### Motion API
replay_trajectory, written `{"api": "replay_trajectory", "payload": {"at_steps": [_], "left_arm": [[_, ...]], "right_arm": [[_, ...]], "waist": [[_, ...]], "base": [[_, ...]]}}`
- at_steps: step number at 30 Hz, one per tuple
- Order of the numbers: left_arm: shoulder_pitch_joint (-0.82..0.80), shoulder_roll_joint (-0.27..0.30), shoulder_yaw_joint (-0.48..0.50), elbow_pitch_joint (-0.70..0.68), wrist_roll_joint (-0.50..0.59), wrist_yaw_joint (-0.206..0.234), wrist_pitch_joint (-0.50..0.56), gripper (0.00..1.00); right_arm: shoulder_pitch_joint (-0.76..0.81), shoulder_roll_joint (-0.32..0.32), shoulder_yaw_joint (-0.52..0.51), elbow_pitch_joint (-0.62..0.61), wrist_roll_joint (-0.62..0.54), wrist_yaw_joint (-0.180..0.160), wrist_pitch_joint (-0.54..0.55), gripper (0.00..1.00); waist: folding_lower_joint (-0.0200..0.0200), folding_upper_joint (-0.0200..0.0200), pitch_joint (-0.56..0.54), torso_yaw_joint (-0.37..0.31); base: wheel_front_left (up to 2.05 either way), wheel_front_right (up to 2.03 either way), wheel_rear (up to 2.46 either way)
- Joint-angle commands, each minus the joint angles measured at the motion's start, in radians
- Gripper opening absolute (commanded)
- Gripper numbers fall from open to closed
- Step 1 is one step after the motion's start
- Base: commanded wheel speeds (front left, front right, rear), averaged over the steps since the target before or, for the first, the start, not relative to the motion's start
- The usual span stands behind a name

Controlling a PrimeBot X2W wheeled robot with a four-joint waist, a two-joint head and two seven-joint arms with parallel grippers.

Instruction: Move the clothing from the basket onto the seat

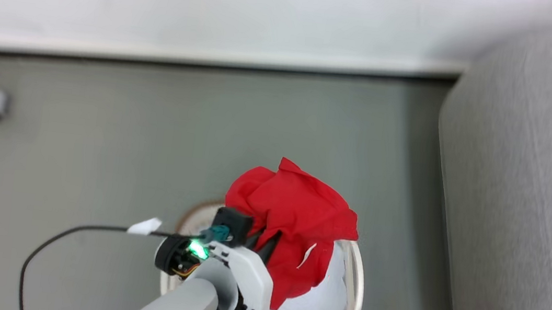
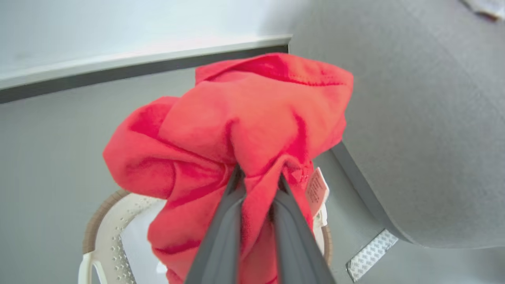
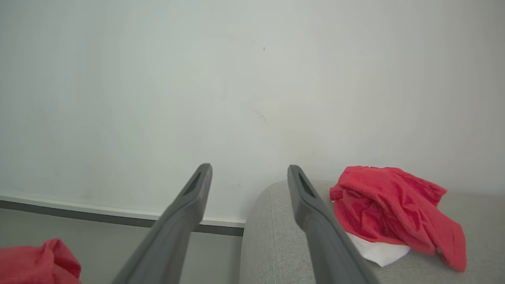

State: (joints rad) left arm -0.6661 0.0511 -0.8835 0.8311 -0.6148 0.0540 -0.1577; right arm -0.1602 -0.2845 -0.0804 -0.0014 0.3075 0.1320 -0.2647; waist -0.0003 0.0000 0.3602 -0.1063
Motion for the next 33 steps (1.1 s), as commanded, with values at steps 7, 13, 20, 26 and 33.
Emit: {"api": "replay_trajectory", "payload": {"at_steps": [7, 13, 20, 26, 33], "left_arm": [[0.096, 0.069, 0.052, -0.152, -0.031, 0.045, -0.074, 0.0], [0.187, 0.156, 0.081, -0.348, -0.042, 0.098, -0.072, 0.0], [0.261, 0.267, 0.091, -0.585, -0.034, 0.17, -0.002, 0.0], [0.281, 0.328, 0.082, -0.756, -0.018, 0.204, 0.065, 0.0], [0.255, 0.331, 0.034, -0.85, 0.002, 0.204, 0.136, 0.0]], "right_arm": [[0.096, 0.009, 0.045, 0.027, -0.033, -0.002, 0.001, 1.0], [0.146, 0.018, 0.114, 0.037, -0.047, -0.002, 0.001, 1.0], [0.181, 0.021, 0.199, 0.028, -0.043, -0.002, 0.001, 1.0], [0.148, -0.022, 0.342, 0.023, -0.011, -0.003, 0.001, 1.0], [0.011, -0.095, 0.597, 0.041, 0.019, -0.003, 0.001, 1.0]], "waist": [[0.0003, 0.0, -0.245, 0.09], [0.0003, 0.0, -0.342, 0.085], [0.0003, 0.0, -0.396, 0.08], [0.0003, 0.0, -0.412, 0.078], [0.0003, 0.0, -0.41, 0.073]], "base": [[0.0, 0.0, 0.0], [0.0, 0.0, 0.0], [0.0, 0.0, 0.0], [0.0, 0.0, 0.0], [0.0, 0.0, 0.0]]}}
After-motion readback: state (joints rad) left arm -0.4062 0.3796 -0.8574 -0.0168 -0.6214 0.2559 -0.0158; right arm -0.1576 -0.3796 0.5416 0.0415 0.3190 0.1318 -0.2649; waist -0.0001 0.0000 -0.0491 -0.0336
